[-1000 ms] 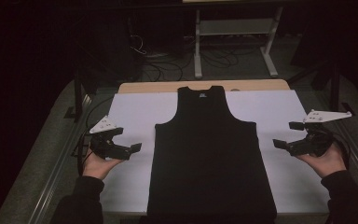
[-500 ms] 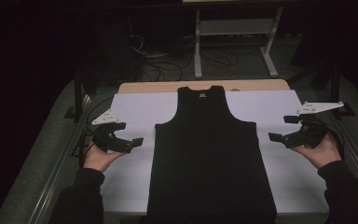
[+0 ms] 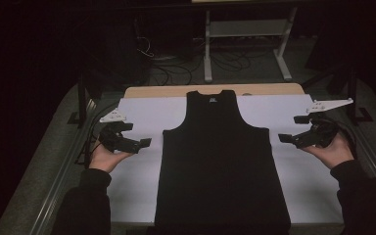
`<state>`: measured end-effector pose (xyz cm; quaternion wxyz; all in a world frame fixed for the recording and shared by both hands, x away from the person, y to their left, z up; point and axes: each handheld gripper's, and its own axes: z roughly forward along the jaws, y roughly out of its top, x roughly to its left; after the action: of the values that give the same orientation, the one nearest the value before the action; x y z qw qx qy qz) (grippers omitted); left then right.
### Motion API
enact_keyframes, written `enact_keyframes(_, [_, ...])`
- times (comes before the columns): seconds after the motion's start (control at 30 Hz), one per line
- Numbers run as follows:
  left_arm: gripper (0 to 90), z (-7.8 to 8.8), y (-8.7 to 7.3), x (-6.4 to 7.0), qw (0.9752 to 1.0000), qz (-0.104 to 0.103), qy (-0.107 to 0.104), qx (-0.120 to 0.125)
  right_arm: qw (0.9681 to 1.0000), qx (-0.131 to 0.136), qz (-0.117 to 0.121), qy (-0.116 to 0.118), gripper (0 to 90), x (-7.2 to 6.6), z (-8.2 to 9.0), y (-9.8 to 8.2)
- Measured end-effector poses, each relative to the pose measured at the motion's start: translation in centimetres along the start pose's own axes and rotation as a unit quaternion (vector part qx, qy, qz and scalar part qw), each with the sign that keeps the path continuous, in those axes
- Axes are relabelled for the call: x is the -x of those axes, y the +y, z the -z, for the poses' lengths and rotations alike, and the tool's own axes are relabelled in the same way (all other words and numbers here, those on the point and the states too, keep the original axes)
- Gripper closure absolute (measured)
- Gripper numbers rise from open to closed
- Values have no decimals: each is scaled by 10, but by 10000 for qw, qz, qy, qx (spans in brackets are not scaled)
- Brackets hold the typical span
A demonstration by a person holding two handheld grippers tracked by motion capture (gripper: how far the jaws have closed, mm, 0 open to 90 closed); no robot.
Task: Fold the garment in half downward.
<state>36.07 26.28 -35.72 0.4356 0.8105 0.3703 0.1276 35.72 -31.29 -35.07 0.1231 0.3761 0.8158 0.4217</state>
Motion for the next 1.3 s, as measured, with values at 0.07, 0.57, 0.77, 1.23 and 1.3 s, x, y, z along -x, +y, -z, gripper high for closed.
enact_keyframes(0.07, [0, -1, 2, -2, 10000, -2, -1, -15, 10000, -2, 0, -11, 0, 2, -2, 1])
enact_keyframes(0.57, [0, -8, 11, -12, 10000, 49, 5, -47, 10000, -75, -33, 12, 0, 12, -13, 10])
enact_keyframes(0.77, [0, -13, 18, -15, 10000, 47, -16, -65, 9999, -118, -51, 11, 0, 17, -18, 14])
enact_keyframes(1.23, [0, -33, 23, -24, 9998, 102, -115, -99, 9995, -235, -204, -20, 0, 32, -35, 13])
enact_keyframes(1.3, [0, -36, 23, -25, 9998, 130, -121, -97, 9995, -227, -223, -29, 0, 35, -37, 12])
